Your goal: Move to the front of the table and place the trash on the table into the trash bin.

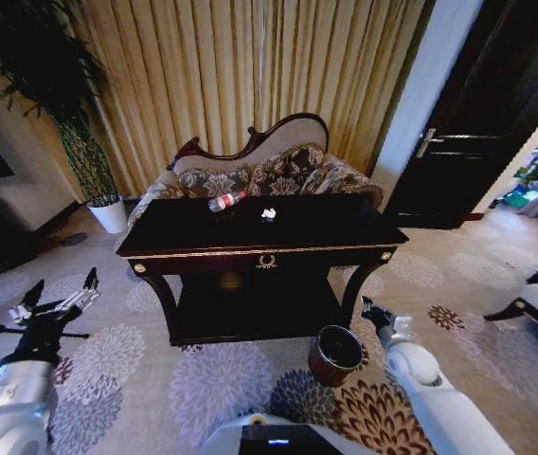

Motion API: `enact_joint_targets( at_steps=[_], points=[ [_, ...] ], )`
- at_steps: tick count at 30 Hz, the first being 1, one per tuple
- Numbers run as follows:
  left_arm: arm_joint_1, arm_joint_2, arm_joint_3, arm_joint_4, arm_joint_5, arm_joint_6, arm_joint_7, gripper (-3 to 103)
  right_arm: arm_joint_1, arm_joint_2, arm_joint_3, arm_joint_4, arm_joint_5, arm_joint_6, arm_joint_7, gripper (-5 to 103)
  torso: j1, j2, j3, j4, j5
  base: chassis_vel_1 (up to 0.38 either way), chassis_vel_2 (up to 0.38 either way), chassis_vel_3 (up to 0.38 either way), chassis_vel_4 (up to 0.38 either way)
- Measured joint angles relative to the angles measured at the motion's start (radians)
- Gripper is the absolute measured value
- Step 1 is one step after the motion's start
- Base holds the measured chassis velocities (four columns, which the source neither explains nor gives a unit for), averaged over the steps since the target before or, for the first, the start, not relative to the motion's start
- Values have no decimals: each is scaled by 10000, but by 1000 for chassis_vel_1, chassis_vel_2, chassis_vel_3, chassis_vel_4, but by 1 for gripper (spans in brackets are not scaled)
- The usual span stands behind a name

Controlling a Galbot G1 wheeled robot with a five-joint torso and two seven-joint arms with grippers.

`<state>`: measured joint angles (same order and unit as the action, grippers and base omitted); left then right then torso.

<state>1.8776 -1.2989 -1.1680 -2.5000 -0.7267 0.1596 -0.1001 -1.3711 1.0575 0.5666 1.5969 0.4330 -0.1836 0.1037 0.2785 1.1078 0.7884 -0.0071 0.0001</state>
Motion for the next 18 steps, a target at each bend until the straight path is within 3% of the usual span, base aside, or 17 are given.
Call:
enact_joint_targets(
  at_steps=[7,16,18],
  points=[
    [251,182,-9,0,12,-1,-4,100,403,491,-145,-1972,-1025,564,-545,0,-1,1,-1,-1,-2,0,0,0,0],
    [412,165,-79,0,70,-114,-4,100,498,1068,-245,-2538,-1296,457,-639,-1,0,2,-1,0,-4,0,0,0,0],
    [436,123,-81,0,98,-141,-3,100,499,1124,-265,-2535,-1389,388,-652,9,-2,2,-1,0,-3,0,0,0,0]
  ],
)
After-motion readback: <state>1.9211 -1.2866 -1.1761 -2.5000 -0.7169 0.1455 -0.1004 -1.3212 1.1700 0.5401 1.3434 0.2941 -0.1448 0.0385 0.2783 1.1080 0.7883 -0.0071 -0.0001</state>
